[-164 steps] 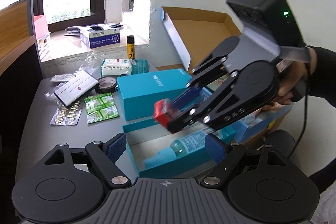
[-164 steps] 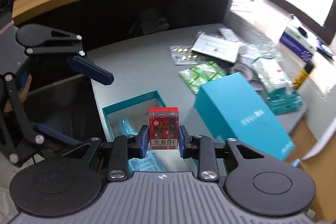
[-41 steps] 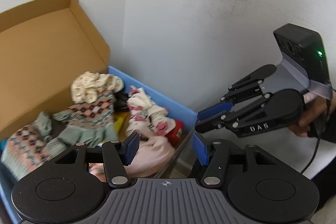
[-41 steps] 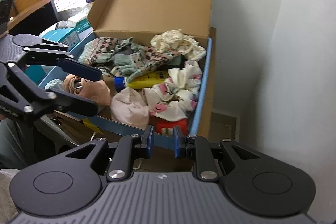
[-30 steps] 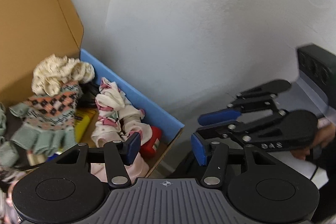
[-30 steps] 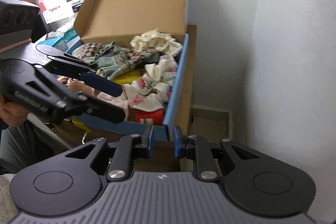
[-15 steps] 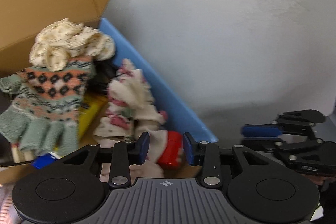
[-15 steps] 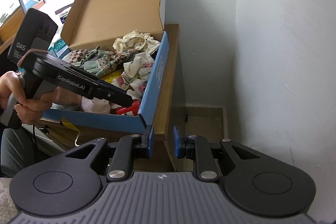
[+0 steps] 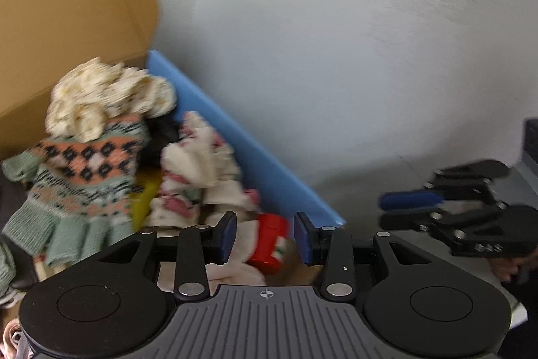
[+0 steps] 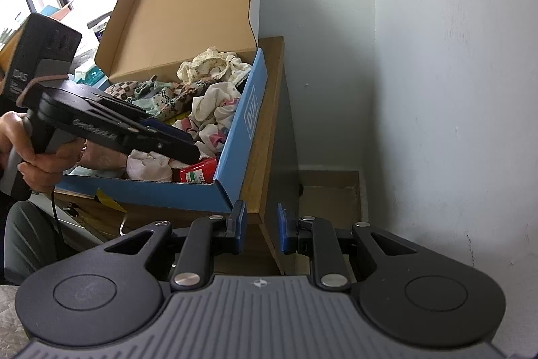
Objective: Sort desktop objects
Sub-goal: 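Reach the left tool to the red-capped container and close on it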
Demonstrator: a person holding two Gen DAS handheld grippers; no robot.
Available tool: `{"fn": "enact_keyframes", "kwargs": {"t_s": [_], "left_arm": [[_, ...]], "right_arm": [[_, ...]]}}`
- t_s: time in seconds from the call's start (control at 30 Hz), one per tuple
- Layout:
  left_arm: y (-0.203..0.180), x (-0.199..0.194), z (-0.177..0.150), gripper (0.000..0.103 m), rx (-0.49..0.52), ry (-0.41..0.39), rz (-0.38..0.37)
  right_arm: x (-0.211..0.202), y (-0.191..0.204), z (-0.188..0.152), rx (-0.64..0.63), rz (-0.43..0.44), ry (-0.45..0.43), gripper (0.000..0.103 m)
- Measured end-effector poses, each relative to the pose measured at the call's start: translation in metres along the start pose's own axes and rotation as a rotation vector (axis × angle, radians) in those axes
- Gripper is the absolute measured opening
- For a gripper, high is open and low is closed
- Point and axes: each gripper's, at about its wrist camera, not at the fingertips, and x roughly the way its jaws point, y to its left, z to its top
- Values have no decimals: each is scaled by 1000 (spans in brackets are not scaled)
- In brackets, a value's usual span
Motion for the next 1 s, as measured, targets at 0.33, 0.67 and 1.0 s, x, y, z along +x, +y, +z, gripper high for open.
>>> {"fn": "enact_keyframes", "kwargs": {"t_s": [0.33,0.67,1.0], "left_arm": [[2,20,-1,40,8,113,-15],[0,28,4,40,57,163,33],[-24,27,0,37,154,161,132]], "right_arm": [[-1,-5,-4,15,0,-1,23],[-1,-8,-6,25,5,-3,23],[-5,-7,-7,27,4,-6,23]]}}
